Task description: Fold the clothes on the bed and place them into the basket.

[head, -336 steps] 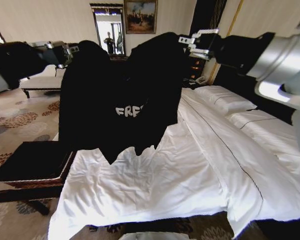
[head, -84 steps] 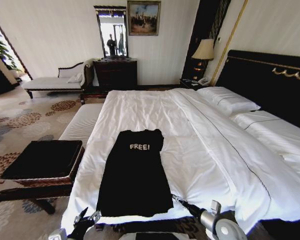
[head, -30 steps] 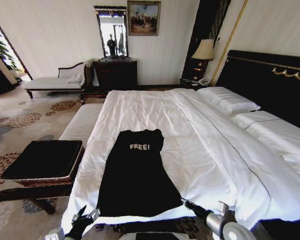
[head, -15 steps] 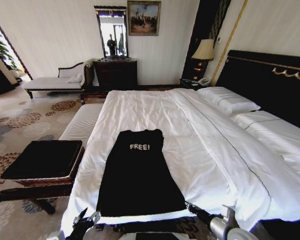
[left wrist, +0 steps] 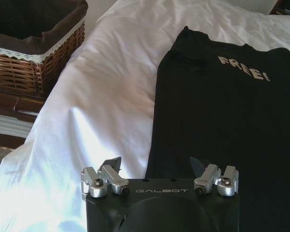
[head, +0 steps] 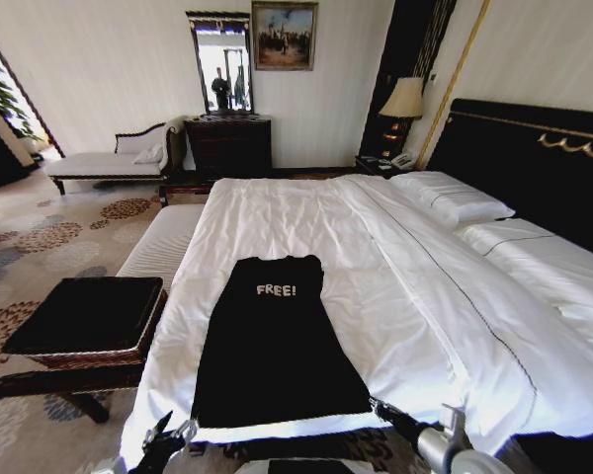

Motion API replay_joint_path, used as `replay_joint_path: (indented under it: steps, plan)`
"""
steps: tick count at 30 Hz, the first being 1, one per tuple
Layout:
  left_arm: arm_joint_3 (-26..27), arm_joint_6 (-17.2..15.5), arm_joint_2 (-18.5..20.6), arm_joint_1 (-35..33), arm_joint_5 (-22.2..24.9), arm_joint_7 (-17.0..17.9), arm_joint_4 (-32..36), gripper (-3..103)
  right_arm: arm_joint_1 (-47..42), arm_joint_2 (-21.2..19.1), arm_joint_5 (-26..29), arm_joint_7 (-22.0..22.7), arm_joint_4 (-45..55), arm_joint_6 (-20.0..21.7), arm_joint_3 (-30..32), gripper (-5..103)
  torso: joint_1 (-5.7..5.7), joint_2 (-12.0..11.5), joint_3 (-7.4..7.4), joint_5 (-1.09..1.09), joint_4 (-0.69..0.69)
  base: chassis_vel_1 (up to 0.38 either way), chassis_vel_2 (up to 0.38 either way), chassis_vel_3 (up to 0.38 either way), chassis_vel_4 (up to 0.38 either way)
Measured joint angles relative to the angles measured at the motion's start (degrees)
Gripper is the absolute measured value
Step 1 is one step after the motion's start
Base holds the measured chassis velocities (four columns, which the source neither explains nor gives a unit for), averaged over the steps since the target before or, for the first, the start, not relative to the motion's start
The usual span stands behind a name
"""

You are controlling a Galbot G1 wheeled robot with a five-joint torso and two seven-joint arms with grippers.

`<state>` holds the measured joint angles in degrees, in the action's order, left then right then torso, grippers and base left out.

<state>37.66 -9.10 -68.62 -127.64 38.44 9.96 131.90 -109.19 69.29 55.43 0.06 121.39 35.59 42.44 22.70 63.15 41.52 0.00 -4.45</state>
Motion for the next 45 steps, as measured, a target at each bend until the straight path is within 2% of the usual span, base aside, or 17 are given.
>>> replay_joint_path:
  steps: [10, 13, 14, 17, 18, 22, 23, 24, 25, 26, 28, 30, 32, 34, 37, 42, 45]
  plan:
    - [-0.31, 0.00, 0.02, -0.33, -0.48, 0.00, 0.11, 80, -0.85, 0.74, -1.51, -0.14, 0.52, 0.21, -1.94, 0, 0.00, 0.00, 0.00, -0.01, -0.01, 0.000, 0.000, 0.000, 0.000]
    - [0.26, 0.00, 0.02, -0.45, -0.34, 0.00, 0.41, 81, -0.88, -0.14, -1.46, 0.10, 0.87, 0.09, -1.18, 16, 0.00, 0.00, 0.00, 0.00, -0.01, 0.000, 0.000, 0.000, 0.000]
    - [0.26, 0.00, 0.02, -0.45, -0.34, 0.00, 0.41, 81, -0.88, -0.14, -1.46, 0.10, 0.87, 0.09, -1.18, 16, 0.00, 0.00, 0.00, 0.00, -0.01, 0.000, 0.000, 0.000, 0.000]
    - [0.71, 0.01, 0.02, -0.63, -0.06, -0.01, 0.53, 84, -1.36, -1.08, -0.94, 0.38, 2.07, 0.02, 0.66, 27, 0.00, 0.00, 0.00, 0.00, -0.01, 0.000, 0.000, 0.000, 0.000]
    - [0.71, 0.01, 0.02, -0.63, -0.06, -0.01, 0.53, 84, -1.36, -1.08, -0.94, 0.38, 2.07, 0.02, 0.66, 27, 0.00, 0.00, 0.00, 0.00, -0.01, 0.000, 0.000, 0.000, 0.000]
    - [0.86, 0.05, -0.07, -0.41, -0.19, -0.05, 0.81, 87, -2.64, -1.77, -2.44, 2.11, 4.14, -2.04, 3.35, 49, -0.01, 0.00, 0.00, 0.00, -0.02, 0.000, 0.000, 0.000, 0.000]
    - [0.86, 0.05, -0.07, -0.41, -0.19, -0.05, 0.81, 87, -2.64, -1.77, -2.44, 2.11, 4.14, -2.04, 3.35, 49, -0.01, 0.00, 0.00, 0.00, -0.02, 0.000, 0.000, 0.000, 0.000]
    - [0.86, 0.05, -0.12, -0.28, -0.34, -0.05, 0.82, 87, -2.69, -1.96, -2.45, 2.25, 4.23, -2.47, 3.86, 54, 0.00, 0.00, 0.00, 0.00, -0.02, 0.000, 0.000, 0.000, 0.000]
    - [0.76, 0.06, -0.26, 0.09, -0.81, -0.05, 0.82, 88, -2.56, -2.35, -2.03, 2.32, 4.26, -3.12, 4.62, 54, 0.00, 0.00, 0.00, 0.00, -0.02, 0.000, 0.000, 0.000, 0.000]
    - [0.18, 0.12, -0.49, 0.91, -2.12, -0.08, 0.80, 89, -1.72, -3.17, -0.39, 2.33, 4.26, -3.91, 5.88, 65, 0.00, 0.00, 0.00, 0.00, -0.02, 0.000, 0.000, 0.000, 0.000]
    - [-0.59, 0.20, -0.71, 2.01, -3.99, -0.12, 0.65, 90, -0.46, -4.01, 1.64, 2.26, 4.25, -4.48, 6.93, 65, 0.00, 0.00, 0.00, 0.00, -0.01, 0.000, 0.000, 0.000, 0.000]
    - [-1.85, 0.12, -0.78, 4.30, -5.94, -0.01, 0.54, 90, 1.79, -5.61, 4.76, 1.92, 4.18, -5.06, 8.12, 76, 0.00, 0.00, 0.01, 0.01, 0.01, 0.000, 0.000, 0.000, 0.000]
    - [-3.24, -0.63, -0.14, 7.26, -6.42, 0.82, 1.01, 90, 5.27, -8.07, 12.86, 1.86, 3.89, -5.06, 9.12, 87, 0.00, 0.00, 0.01, -0.01, -0.01, 0.000, 0.000, 0.000, 0.000]
    - [-3.87, -1.03, 0.41, 8.76, -6.64, 1.36, 1.22, 92, 7.11, -9.07, 14.99, 1.87, 3.23, -5.12, 9.19, 87, 0.00, 0.00, 0.01, 0.01, 0.00, 0.000, 0.000, 0.000, 0.000]
    - [-6.22, -2.52, 2.32, 13.92, -6.93, 3.83, 1.37, 92, 13.34, -12.37, 16.76, 1.64, -0.59, -5.27, 7.92, 99, 0.00, 0.00, 0.01, -0.01, -0.02, 0.000, 0.000, 0.000, 0.000]
    - [-8.22, -3.25, 3.51, 17.51, -7.66, 4.86, 0.56, 93, 20.64, -14.53, 17.45, 1.60, -6.28, -5.34, 4.03, 100, 0.00, -0.01, 0.01, 0.00, -0.01, 0.000, 0.000, 0.000, 0.000]
    - [-8.99, -3.19, 4.82, 18.73, -8.06, 4.57, -0.01, 95, 28.28, -15.25, 18.66, 1.52, -12.86, -5.13, -1.91, 100, 0.01, -0.01, 0.02, 0.01, -0.01, 0.000, 0.000, 0.000, 0.000]
